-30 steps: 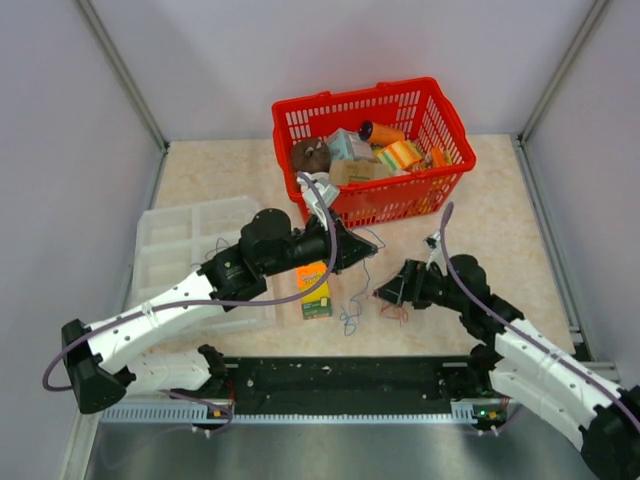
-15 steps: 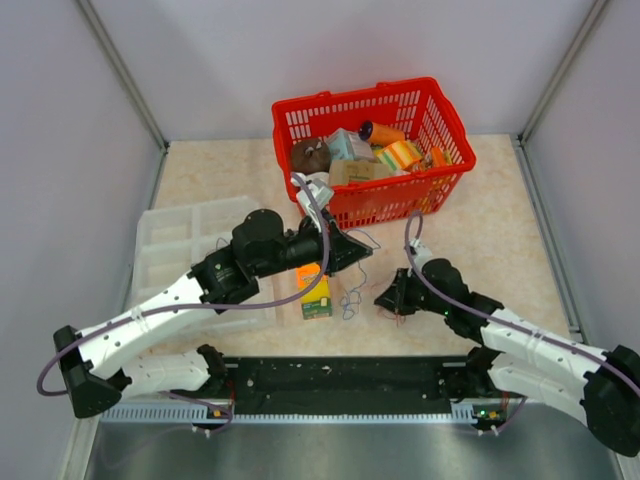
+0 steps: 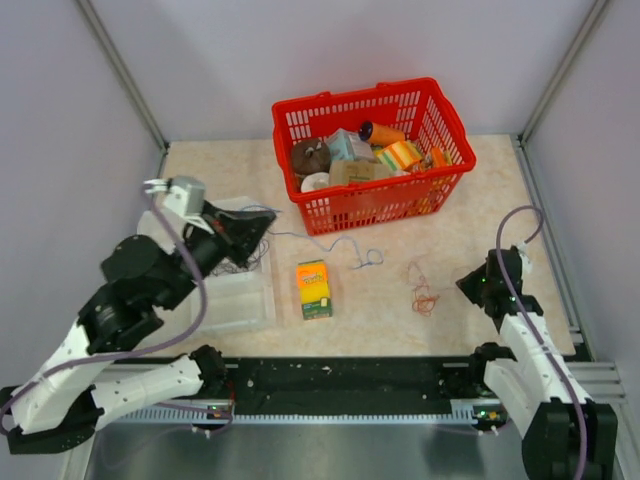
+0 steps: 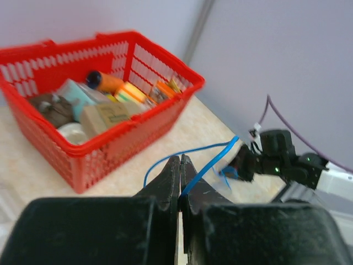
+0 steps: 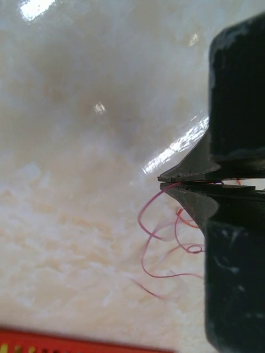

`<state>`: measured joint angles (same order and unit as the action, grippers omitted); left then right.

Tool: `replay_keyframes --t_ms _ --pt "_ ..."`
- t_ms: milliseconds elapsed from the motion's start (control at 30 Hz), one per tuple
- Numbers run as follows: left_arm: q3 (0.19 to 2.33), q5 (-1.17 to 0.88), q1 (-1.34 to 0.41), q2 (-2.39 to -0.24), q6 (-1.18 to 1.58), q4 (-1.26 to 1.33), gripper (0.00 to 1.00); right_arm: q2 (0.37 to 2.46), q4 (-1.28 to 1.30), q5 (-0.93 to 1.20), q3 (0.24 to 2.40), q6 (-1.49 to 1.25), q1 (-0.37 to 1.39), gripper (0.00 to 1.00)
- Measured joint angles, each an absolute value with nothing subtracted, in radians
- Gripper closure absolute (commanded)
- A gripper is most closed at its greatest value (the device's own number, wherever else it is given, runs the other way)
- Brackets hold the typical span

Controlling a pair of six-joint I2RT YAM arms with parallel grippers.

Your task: Untangle the cables

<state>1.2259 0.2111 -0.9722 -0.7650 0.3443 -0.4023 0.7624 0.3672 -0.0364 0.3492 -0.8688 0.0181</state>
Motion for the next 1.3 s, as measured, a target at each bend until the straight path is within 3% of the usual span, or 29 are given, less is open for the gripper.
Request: replay_keyframes --t_ms 133,333,633,1300 --pt "1.318 0.337 -0.972 -0.720 0.290 -0.480 1.00 0.831 0.382 0.028 0.356 -0.792 -0.043 1.00" --pt "1.425 0.519 -0.957 -0.876 0.302 -0.663 1.00 0.855 0.387 0.126 0.365 -0.664 -0.043 1.00" --pt "1.186 0.593 -0.766 -0.791 0.387 -0.727 1.00 0.734 0.385 0.219 0.367 -0.590 -0.043 1.00" --pt "0.962 0.825 -0.742 -0.666 0.684 -0.802 1.00 0.715 0.360 0.309 0.366 -0.582 -0.043 1.00"
